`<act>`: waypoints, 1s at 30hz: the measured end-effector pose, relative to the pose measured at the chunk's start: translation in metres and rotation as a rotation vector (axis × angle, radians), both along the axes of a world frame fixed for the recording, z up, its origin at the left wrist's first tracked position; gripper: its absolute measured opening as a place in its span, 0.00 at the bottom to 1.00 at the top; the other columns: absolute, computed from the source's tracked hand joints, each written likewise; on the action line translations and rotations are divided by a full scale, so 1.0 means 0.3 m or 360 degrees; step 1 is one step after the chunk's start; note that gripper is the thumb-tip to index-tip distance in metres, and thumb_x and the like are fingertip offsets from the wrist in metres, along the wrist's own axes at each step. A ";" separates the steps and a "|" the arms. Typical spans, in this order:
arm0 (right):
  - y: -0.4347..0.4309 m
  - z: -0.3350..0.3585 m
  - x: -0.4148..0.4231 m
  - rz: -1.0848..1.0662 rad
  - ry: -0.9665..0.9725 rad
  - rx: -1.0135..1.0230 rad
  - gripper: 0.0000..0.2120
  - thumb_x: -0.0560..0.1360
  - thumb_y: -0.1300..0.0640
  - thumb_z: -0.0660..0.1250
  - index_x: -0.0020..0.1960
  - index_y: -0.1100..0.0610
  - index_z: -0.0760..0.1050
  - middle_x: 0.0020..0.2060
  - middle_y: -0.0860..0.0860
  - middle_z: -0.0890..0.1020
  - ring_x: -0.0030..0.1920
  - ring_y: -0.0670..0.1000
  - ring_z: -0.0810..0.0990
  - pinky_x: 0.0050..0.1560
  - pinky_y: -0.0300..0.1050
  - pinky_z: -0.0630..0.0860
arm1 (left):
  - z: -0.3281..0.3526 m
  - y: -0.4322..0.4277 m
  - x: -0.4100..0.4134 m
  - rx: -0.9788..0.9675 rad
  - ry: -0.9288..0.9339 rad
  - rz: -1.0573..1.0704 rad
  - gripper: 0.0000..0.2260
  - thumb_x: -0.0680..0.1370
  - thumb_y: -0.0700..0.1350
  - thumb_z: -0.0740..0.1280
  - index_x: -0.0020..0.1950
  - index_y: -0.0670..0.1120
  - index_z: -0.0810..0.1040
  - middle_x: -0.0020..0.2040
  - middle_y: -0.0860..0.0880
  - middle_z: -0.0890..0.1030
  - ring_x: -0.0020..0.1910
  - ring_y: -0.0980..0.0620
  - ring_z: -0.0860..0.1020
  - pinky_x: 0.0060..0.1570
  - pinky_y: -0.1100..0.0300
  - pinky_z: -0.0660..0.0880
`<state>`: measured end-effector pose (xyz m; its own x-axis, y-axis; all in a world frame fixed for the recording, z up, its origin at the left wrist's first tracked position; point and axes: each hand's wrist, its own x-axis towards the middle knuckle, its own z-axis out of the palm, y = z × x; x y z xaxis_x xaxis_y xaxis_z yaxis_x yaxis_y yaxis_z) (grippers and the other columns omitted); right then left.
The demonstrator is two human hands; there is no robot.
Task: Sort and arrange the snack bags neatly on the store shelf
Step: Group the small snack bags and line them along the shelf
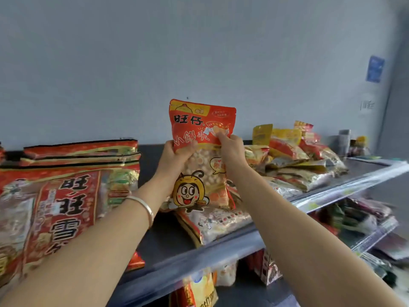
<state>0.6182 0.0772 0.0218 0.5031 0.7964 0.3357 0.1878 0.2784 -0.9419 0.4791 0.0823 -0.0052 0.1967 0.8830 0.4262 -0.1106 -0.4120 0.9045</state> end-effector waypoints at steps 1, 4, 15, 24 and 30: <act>0.002 -0.009 0.054 -0.0042 0.0014 -0.0005 0.14 0.78 0.47 0.61 0.44 0.57 0.75 0.47 0.57 0.83 0.47 0.58 0.83 0.52 0.61 0.79 | -0.002 0.012 0.055 -0.0017 0.0020 -0.0067 0.34 0.66 0.60 0.71 0.67 0.49 0.65 0.56 0.51 0.78 0.53 0.52 0.78 0.53 0.55 0.73; 0.004 -0.030 0.201 -0.0153 0.0086 -0.0019 0.13 0.78 0.49 0.61 0.43 0.58 0.75 0.48 0.59 0.84 0.47 0.60 0.83 0.51 0.61 0.79 | -0.012 0.069 0.212 -0.0038 0.0040 -0.0194 0.30 0.70 0.54 0.73 0.67 0.49 0.65 0.56 0.51 0.78 0.52 0.53 0.78 0.46 0.60 0.73; 0.035 -0.041 0.593 -0.0292 0.0056 -0.0055 0.14 0.78 0.43 0.61 0.48 0.54 0.76 0.43 0.53 0.82 0.43 0.54 0.80 0.47 0.47 0.77 | -0.018 0.288 0.690 -0.0077 -0.0152 -0.0356 0.26 0.70 0.50 0.74 0.64 0.49 0.68 0.56 0.49 0.79 0.54 0.49 0.78 0.56 0.51 0.74; 0.077 -0.057 0.865 -0.0148 -0.0227 -0.0086 0.32 0.75 0.43 0.68 0.72 0.55 0.62 0.61 0.51 0.72 0.60 0.52 0.72 0.61 0.48 0.69 | 0.020 0.327 1.000 -0.0034 -0.0300 -0.0253 0.24 0.75 0.47 0.70 0.67 0.47 0.63 0.58 0.49 0.77 0.56 0.49 0.76 0.54 0.55 0.69; 0.090 -0.048 1.141 -0.0201 -0.0280 -0.0038 0.20 0.74 0.45 0.70 0.60 0.52 0.67 0.53 0.47 0.75 0.54 0.51 0.76 0.58 0.51 0.75 | 0.035 0.301 1.260 -0.0083 -0.0316 -0.0246 0.20 0.79 0.50 0.64 0.69 0.47 0.65 0.60 0.49 0.76 0.55 0.50 0.75 0.48 0.60 0.68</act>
